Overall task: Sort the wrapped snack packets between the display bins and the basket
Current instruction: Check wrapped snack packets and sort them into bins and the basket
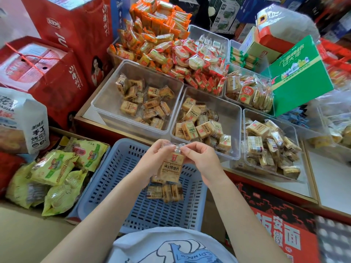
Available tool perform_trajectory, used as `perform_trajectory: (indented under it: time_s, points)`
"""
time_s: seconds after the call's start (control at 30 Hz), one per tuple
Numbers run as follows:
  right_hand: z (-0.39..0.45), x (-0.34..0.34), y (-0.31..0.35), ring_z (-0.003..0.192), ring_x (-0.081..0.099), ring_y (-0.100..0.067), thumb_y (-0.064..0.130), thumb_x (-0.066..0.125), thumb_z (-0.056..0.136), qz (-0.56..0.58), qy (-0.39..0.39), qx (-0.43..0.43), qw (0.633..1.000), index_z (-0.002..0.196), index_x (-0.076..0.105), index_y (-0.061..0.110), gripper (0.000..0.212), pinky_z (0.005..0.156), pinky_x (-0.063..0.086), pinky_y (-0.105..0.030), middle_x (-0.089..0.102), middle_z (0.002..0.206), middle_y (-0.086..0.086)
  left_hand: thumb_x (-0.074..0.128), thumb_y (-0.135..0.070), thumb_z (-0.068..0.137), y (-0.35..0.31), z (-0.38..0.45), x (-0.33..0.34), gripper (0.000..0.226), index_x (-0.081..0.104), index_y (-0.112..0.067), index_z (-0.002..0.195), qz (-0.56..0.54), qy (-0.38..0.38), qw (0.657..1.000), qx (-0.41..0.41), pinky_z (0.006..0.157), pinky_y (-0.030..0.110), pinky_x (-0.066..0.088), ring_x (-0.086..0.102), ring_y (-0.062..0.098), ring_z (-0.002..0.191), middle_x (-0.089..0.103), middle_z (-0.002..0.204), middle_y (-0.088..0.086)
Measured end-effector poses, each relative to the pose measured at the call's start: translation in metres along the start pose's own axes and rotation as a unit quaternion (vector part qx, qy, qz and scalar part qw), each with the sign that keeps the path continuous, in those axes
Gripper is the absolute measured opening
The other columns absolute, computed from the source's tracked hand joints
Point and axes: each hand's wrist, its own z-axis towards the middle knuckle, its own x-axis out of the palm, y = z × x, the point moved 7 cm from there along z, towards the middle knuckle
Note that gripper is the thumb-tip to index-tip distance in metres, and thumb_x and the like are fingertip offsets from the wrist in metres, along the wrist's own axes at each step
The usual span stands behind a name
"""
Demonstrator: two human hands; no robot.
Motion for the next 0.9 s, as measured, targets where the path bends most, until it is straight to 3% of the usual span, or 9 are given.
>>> perform_trajectory:
  time_s: [0.13,0.23,0.37,0.47,0.57,0.67,0.73,0.9]
  points:
    - [0.005,-0.013,0.003,0.081,0.071,-0.026,0.013,0.070,0.096,-0.010,-0.017,-0.016,1.000,0.088,0.075,0.007,0.011,0.086,0.061,-0.048,0.075,0.083,-0.013,0.045,-0.039,0.106,-0.001,0.001,0.011,0.021,0.063,-0.030,0.113,-0.004,-0.014,0.999,-0.039,0.073,0.034,0.056,0.069,0.017,0.091,0.073,0.104,0.003]
    - [0.008,-0.024,0.004,0.079,0.071,-0.028,0.013,0.070,0.095,-0.004,-0.034,-0.023,0.999,0.086,0.074,0.010,0.010,0.081,0.062,-0.044,0.075,0.080,-0.012,0.042,-0.052,0.105,0.004,0.007,0.018,0.033,0.062,-0.029,0.118,0.009,-0.002,0.998,-0.058,0.088,0.042,0.058,0.071,0.021,0.101,0.074,0.111,0.005]
    - [0.016,-0.040,0.002,0.082,0.074,-0.024,0.014,0.072,0.094,0.029,-0.066,-0.016,0.997,0.091,0.076,0.014,0.005,0.078,0.062,-0.037,0.077,0.086,-0.009,0.078,-0.056,0.082,0.016,0.008,0.029,0.053,0.058,-0.028,0.123,0.037,0.075,0.994,-0.066,0.080,0.039,0.052,0.072,0.026,0.103,0.075,0.114,0.006]
    - [0.023,-0.044,0.001,0.084,0.073,-0.017,0.016,0.070,0.096,0.036,-0.044,-0.013,0.998,0.104,0.072,0.016,0.009,0.079,0.062,-0.033,0.077,0.095,-0.005,0.076,-0.041,0.089,0.023,0.012,0.026,0.042,0.061,-0.021,0.124,-0.038,0.003,0.996,-0.085,0.087,0.049,0.061,0.074,0.026,0.101,0.075,0.113,0.009]
    - [0.025,-0.038,-0.004,0.085,0.071,-0.014,0.024,0.073,0.093,-0.032,0.022,-0.002,0.999,0.105,0.070,0.017,0.014,0.077,0.060,-0.029,0.074,0.095,-0.001,0.067,-0.044,0.095,0.031,0.016,0.016,0.043,0.061,-0.012,0.124,-0.121,-0.080,0.982,-0.121,0.076,0.045,0.063,0.077,0.029,0.093,0.076,0.110,0.012]
    - [0.024,-0.028,-0.011,0.080,0.067,-0.008,0.022,0.079,0.089,-0.081,0.094,-0.004,0.992,0.098,0.070,0.018,0.013,0.072,0.055,-0.022,0.073,0.085,0.007,0.066,-0.044,0.095,0.032,0.017,0.016,0.044,0.063,-0.009,0.121,-0.132,-0.101,0.977,-0.135,0.070,0.040,0.062,0.078,0.030,0.087,0.077,0.107,0.014]
    - [0.027,-0.029,-0.013,0.080,0.067,-0.008,0.018,0.080,0.087,-0.093,0.095,-0.015,0.991,0.094,0.070,0.018,0.013,0.074,0.055,-0.022,0.071,0.082,0.008,0.065,-0.042,0.096,0.029,0.017,0.021,0.041,0.064,-0.009,0.120,-0.133,-0.109,0.975,-0.137,0.064,0.036,0.061,0.078,0.027,0.082,0.078,0.103,0.012]
    - [0.039,-0.038,-0.012,0.087,0.072,-0.018,0.011,0.081,0.086,-0.078,0.115,-0.024,0.990,0.094,0.072,0.017,0.014,0.085,0.060,-0.032,0.075,0.088,0.000,0.065,-0.041,0.097,0.022,0.016,0.030,0.042,0.063,-0.007,0.121,-0.145,-0.123,0.970,-0.154,0.065,0.039,0.063,0.078,0.026,0.081,0.079,0.100,0.012]
